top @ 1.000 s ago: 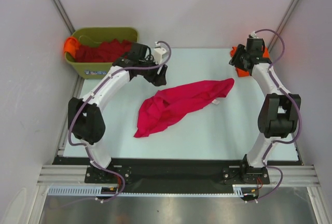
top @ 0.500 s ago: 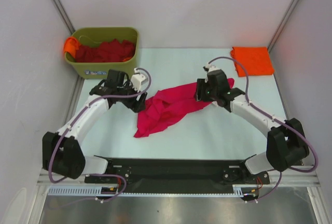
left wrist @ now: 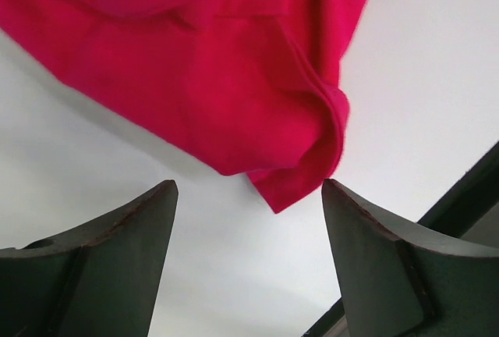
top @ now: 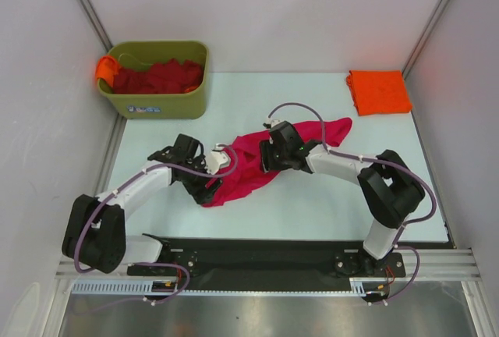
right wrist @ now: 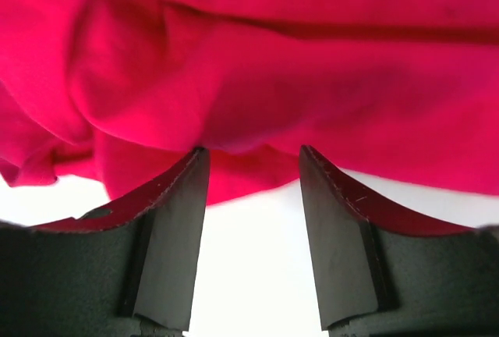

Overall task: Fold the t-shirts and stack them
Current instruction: Flatten the tshirt out

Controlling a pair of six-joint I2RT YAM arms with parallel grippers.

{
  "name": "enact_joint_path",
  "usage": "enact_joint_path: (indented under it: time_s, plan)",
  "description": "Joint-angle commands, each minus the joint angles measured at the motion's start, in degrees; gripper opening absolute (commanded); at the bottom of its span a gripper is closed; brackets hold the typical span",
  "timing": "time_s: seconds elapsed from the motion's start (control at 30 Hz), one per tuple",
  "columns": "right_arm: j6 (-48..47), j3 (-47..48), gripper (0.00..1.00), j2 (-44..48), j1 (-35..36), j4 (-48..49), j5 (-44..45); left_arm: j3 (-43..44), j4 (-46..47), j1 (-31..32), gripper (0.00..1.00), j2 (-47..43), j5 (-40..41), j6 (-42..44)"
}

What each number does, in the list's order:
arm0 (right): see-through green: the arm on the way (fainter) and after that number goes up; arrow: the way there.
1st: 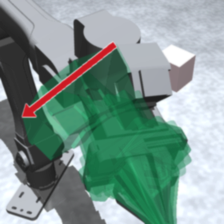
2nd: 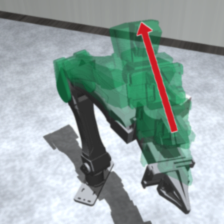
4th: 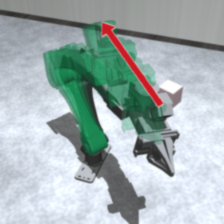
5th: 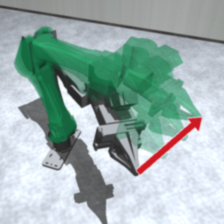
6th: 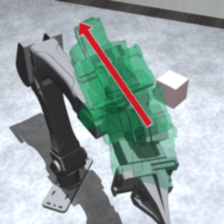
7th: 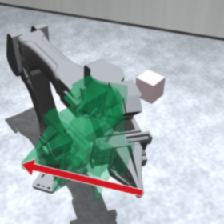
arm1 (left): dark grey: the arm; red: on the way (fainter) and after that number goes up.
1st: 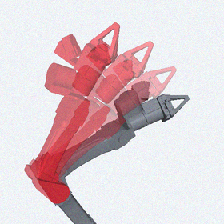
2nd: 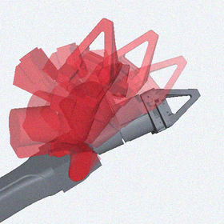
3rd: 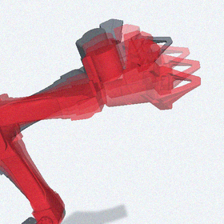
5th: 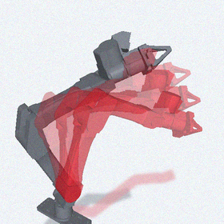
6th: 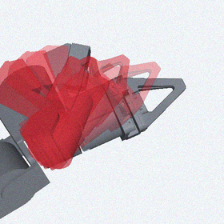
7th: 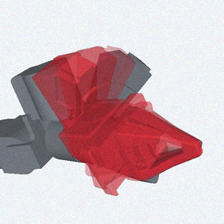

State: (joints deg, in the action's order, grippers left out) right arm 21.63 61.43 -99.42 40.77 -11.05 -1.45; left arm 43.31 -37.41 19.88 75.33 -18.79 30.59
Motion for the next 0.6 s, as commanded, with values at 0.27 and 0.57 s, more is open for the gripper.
enact_joint_path:
  time_s: [0.27,0.57]
  plan:
    - [1.7,9.1,0.06,-5.6,0.4,-1.9,5.0,-5.3,3.7,5.2,0.61,2.8,2.3,7.3]
    - [-1.1,5.1,0.0,10.1,-9.0,-13.0,5.7,2.1,2.4,-1.2,0.0,1.0,0.3,3.3]
